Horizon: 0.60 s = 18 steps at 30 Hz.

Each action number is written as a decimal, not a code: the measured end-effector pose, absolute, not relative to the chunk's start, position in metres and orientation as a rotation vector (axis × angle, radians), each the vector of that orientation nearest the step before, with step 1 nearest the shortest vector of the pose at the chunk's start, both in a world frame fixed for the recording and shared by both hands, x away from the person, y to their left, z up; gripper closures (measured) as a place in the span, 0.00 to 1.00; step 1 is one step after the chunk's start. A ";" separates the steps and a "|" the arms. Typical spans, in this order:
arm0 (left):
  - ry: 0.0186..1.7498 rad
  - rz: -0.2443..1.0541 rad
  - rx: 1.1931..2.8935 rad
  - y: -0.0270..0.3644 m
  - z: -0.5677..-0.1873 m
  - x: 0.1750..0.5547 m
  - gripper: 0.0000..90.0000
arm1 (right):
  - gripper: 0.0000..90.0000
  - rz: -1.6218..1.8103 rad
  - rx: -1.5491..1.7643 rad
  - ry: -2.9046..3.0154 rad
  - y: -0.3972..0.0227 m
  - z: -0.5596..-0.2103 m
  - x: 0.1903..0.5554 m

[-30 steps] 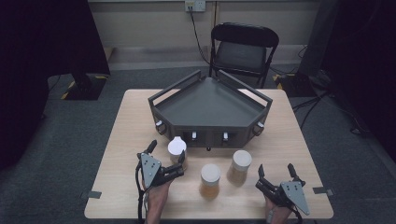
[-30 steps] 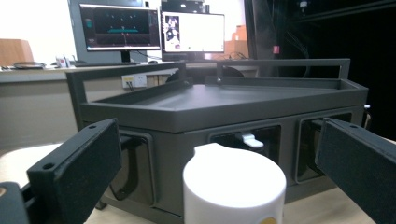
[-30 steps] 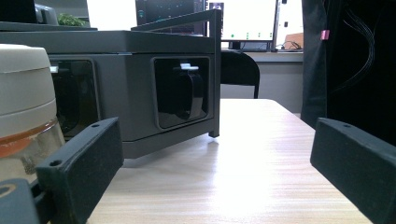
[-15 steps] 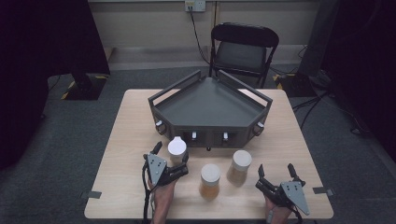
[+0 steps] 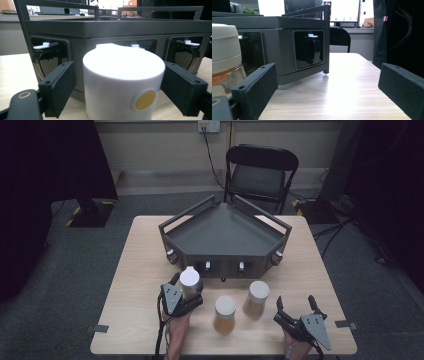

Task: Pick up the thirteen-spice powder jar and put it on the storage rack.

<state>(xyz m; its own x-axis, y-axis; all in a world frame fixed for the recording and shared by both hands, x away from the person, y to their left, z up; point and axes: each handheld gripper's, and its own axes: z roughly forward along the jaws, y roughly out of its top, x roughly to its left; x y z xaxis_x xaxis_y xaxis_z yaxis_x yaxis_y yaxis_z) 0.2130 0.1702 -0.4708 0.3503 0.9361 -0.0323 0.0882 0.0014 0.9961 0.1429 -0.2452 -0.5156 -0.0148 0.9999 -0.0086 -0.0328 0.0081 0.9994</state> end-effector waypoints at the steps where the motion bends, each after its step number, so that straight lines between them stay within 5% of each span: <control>1: 1.009 0.878 1.413 0.171 -0.471 0.214 0.19 | 0.01 1.229 1.172 1.200 -0.245 -0.516 0.143; 18: 1.011 0.868 1.435 0.169 -0.481 0.217 0.33 | 0.01 1.230 1.171 1.201 -0.245 -0.516 0.143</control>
